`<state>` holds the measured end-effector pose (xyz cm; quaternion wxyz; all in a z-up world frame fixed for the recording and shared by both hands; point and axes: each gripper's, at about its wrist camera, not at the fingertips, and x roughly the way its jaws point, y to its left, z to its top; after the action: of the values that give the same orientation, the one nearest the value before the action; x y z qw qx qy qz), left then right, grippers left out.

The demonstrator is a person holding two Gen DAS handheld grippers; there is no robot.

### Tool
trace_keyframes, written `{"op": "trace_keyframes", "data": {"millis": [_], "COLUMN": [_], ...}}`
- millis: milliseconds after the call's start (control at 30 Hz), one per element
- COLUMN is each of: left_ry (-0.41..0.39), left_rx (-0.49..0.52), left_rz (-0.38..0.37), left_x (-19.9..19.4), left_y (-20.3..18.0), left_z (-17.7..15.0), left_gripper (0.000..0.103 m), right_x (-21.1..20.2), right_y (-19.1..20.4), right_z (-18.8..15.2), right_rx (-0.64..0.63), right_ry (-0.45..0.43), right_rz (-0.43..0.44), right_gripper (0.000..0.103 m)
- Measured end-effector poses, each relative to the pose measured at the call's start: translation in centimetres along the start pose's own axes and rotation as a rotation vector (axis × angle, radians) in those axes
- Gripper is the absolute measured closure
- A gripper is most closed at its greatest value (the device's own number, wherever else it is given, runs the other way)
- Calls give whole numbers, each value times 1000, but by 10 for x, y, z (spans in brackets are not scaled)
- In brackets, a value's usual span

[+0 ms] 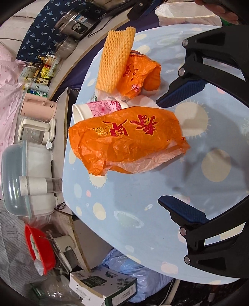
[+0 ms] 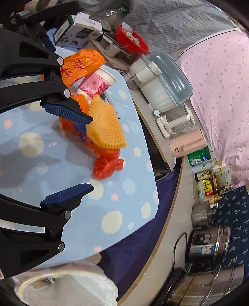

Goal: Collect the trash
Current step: 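Grasp the orange printed bag with the left gripper while the right grasps the foam net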

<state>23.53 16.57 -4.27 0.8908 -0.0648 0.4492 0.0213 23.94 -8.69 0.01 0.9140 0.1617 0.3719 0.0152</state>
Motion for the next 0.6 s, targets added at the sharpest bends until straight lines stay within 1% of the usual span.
{"op": "trace_keyframes", "data": {"millis": [267,333,367,400,467,500,533,567,600], "left_ry": [36,33,30,28,36,36,34,35,36], "left_rx": [-29,-45,-48,-44,-34,-32,-29,-25,-19], "left_rz": [-57,-77,-82,-90,-103,-107,-111,-117,-123], "left_x": [24,26,26,26,26,25,23,22,20], "left_y": [6,8,9,8,6,5,4,3,2], "left_z": [11,14,15,15,17,16,16,15,15], "left_gripper": [13,14,18,31,46,51,56,65,70], "right_x": [38,45,48,50,52,52,51,51,50], "right_y": [4,5,7,8,12,14,16,17,18], "right_z": [7,7,6,6,5,5,5,4,4], "right_rx": [58,66,67,67,60,50,39,30,24], "right_ry": [49,59,64,69,69,65,66,67,68], "right_rz": [38,47,52,57,60,61,58,55,57], "right_gripper": [40,40,40,40,43,52,64,69,81]}}
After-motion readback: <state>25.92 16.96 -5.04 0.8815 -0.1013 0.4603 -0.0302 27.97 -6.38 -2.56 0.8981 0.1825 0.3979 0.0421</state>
